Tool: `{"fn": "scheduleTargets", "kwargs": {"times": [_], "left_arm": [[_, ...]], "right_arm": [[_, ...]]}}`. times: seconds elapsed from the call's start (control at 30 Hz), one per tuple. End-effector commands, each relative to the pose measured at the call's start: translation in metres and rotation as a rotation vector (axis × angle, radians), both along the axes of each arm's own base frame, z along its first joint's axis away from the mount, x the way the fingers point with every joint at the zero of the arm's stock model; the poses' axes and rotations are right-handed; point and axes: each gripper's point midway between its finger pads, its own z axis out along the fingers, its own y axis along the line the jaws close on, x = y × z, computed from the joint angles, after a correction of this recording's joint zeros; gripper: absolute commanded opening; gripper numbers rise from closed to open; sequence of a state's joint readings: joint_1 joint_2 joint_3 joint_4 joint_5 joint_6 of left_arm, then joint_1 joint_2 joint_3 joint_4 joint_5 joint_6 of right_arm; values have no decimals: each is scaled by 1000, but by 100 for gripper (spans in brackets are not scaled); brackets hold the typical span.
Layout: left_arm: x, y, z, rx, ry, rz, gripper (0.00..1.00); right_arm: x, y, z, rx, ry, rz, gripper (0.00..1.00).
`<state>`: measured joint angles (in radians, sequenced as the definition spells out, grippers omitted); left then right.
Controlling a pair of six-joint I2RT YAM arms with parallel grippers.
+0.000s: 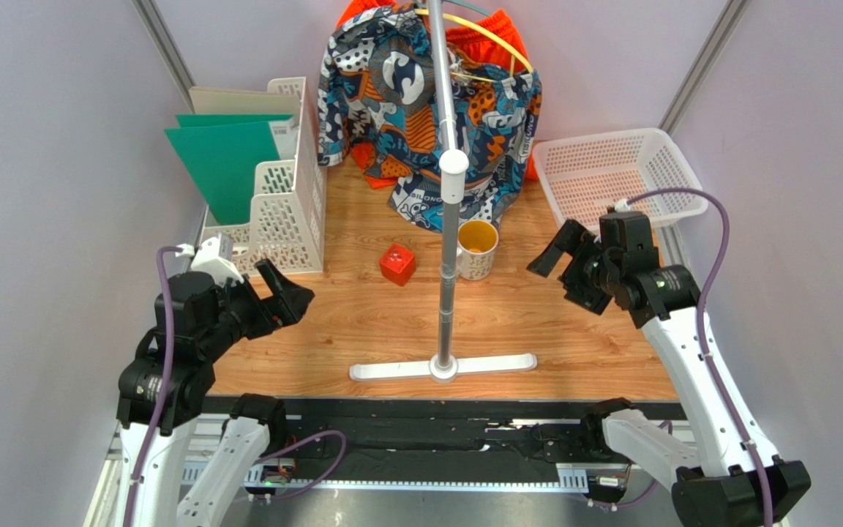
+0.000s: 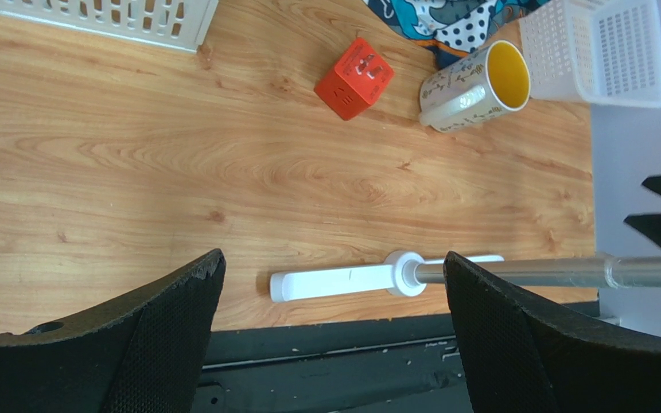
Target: Remove the shorts from the hanger
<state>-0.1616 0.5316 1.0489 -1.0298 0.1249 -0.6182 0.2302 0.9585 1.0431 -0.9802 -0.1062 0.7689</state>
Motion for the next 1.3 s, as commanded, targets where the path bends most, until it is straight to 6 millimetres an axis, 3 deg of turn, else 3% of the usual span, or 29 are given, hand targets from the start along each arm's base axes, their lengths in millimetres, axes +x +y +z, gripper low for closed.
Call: {"fn": "scheduleTargets", "kwargs": {"times": [0.0,0.07,0.1,0.17,0.2,0.3,0.33,0.37,0.4,0.43,0.47,0.5,0.53,0.57,0.6,0.67,0.7,0.8,0.9,1.13,1.27], "left_arm": [[4,-3,20,62,-45,-79,99],[6,-3,26,71,-62,-83,99],[6,-7,30,72,-77,-113,99],[9,-16,39,58,-109,-173,99],[13,-21,43,50,-121,-196,99],[18,-35,55,21,-147,-279,98],[19,-38,61,17,-159,-295,97],[20,-40,62,23,-162,-313,97],[23,-43,62,21,-155,-333,96],[24,-44,67,28,-167,-347,96],[26,-46,69,27,-176,-362,96],[26,-46,73,27,-190,-365,95],[27,-48,76,22,-204,-371,95],[28,-49,79,21,-218,-374,95],[29,-49,81,25,-228,-379,95],[30,-50,85,35,-238,-391,95],[31,-48,86,51,-244,-390,95],[32,-45,93,78,-271,-390,95],[32,-44,98,108,-295,-399,96],[34,-41,103,197,-306,-410,98],[36,-43,101,212,-304,-429,98]], "right_arm": [[41,4,46,-55,-180,86,100],[61,7,51,-80,-202,105,100],[79,8,73,-85,-273,94,100],[112,13,89,-99,-338,108,100],[125,16,116,-98,-410,113,100],[170,17,132,-162,-476,115,100],[182,17,156,-171,-536,106,100],[200,18,152,-195,-528,108,100],[212,14,177,-199,-581,82,100],[222,13,184,-196,-596,68,99],[239,13,176,-189,-577,61,98],[246,11,199,-176,-631,50,98],[254,11,205,-176,-652,49,97],[268,11,197,-189,-649,55,96],[275,11,215,-192,-710,55,96],[291,6,212,-238,-734,57,96],[297,6,224,-246,-785,58,97],[311,2,227,-271,-835,76,98],[316,12,245,-285,-948,167,98],[319,41,246,-293,-1073,371,91],[324,45,241,-288,-1078,406,84]]}}
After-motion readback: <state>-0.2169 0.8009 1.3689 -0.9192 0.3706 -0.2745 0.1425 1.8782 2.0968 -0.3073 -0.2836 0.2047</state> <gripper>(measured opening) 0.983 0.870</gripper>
